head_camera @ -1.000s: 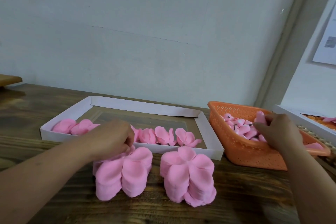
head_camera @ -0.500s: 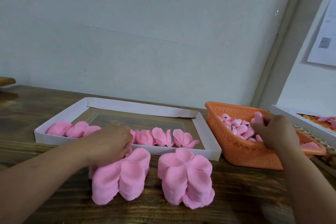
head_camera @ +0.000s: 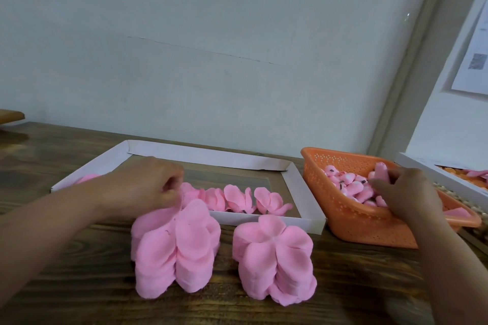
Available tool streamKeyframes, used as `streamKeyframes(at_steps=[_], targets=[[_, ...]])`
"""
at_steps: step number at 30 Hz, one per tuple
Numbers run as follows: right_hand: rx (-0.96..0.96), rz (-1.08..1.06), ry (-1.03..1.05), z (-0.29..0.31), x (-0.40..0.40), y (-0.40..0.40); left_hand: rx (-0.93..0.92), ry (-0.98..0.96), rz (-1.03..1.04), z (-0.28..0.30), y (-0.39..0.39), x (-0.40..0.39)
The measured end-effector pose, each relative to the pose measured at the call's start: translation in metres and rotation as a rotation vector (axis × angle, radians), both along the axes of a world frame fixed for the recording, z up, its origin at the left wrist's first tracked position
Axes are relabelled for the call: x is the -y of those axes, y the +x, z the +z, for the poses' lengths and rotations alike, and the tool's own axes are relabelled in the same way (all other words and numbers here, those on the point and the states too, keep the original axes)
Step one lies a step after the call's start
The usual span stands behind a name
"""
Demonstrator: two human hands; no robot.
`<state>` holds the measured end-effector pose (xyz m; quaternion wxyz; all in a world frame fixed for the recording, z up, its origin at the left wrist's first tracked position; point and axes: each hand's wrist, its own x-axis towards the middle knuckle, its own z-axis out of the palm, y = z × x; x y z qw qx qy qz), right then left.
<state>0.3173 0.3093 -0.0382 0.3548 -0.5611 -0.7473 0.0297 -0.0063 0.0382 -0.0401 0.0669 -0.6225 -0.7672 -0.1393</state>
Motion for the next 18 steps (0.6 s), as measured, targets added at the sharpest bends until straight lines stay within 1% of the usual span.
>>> streamKeyframes(at_steps=[4,6,7,9,11,14,16,18], targets=[[0.006,0.0,0.006,0.0,0.001,0.0,0.013,0.025,-0.026,-0.006,0.0,-0.001],[0.002,-0.004,0.011,0.0,0.001,0.0,0.079,0.033,-0.031,-0.007,-0.001,-0.001],[-0.004,-0.004,0.014,0.0,0.001,0.0,0.144,0.046,-0.023,-0.007,-0.001,-0.001],[-0.014,0.001,0.025,0.0,0.002,0.0,0.317,0.081,0.031,-0.009,0.0,-0.003],[-0.029,0.006,0.036,0.001,0.002,0.0,0.524,0.117,0.132,-0.012,0.003,-0.005],[-0.053,0.01,0.037,0.001,0.002,0.0,0.948,0.221,0.227,-0.012,0.007,-0.003],[-0.048,0.008,0.026,0.0,0.003,0.0,1.143,0.321,0.222,-0.008,0.007,0.001],[-0.057,-0.004,0.039,0.0,0.005,0.0,1.314,0.399,0.159,0.0,0.006,0.004]])
